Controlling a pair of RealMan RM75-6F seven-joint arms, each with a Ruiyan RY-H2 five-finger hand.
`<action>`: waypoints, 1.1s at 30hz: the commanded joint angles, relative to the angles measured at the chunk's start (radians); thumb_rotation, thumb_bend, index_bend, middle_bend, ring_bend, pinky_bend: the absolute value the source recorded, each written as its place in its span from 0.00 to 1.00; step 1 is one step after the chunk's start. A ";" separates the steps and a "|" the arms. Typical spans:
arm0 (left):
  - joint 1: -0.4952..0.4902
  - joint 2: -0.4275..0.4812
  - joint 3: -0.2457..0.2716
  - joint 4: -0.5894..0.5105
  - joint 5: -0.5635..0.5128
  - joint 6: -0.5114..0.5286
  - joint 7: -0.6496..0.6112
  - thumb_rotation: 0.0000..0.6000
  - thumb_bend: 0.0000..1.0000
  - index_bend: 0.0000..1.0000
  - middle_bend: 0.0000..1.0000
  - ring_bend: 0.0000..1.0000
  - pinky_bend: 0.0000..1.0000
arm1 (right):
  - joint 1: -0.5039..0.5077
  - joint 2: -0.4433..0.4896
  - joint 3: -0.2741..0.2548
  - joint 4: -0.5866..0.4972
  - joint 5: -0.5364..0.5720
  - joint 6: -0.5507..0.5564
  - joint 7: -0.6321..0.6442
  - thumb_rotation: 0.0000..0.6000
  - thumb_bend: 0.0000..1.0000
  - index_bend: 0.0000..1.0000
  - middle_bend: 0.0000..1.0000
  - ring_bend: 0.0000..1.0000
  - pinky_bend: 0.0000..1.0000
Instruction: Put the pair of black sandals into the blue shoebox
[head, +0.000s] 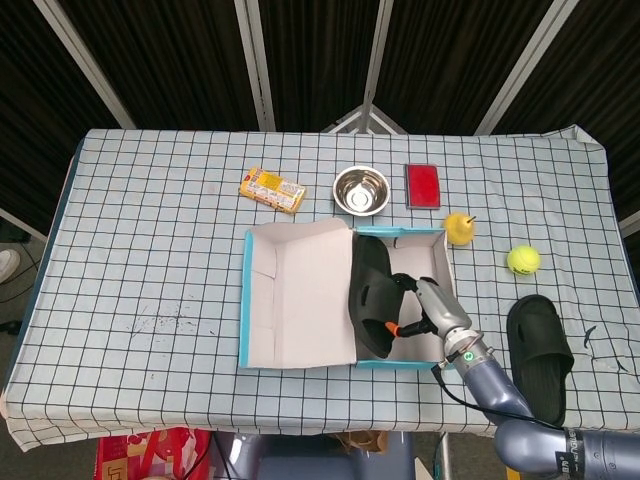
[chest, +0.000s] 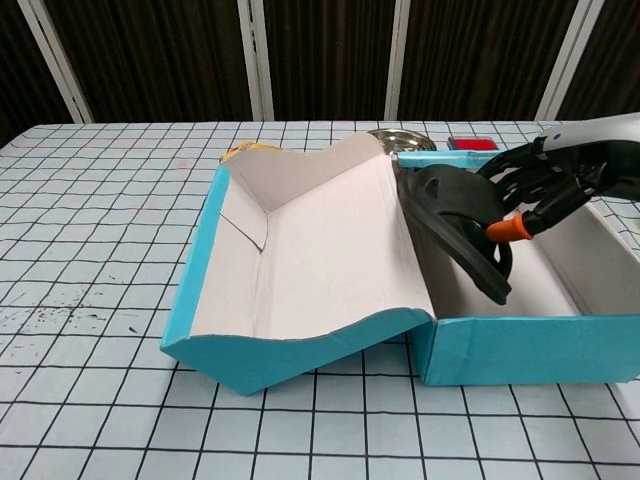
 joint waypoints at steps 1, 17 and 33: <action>0.000 0.000 0.000 -0.001 0.002 0.001 0.000 1.00 0.50 0.16 0.03 0.00 0.12 | -0.005 -0.008 -0.011 0.012 -0.010 0.000 -0.005 1.00 0.48 0.70 0.54 0.27 0.00; 0.000 0.000 0.000 -0.002 0.002 0.002 0.002 1.00 0.50 0.16 0.03 0.00 0.12 | -0.030 -0.045 -0.031 0.059 -0.045 -0.012 0.018 1.00 0.48 0.70 0.54 0.27 0.00; 0.002 0.001 0.000 -0.003 0.004 0.006 0.002 1.00 0.50 0.16 0.03 0.00 0.12 | -0.037 -0.095 -0.050 0.117 -0.051 -0.015 0.005 1.00 0.49 0.71 0.55 0.27 0.00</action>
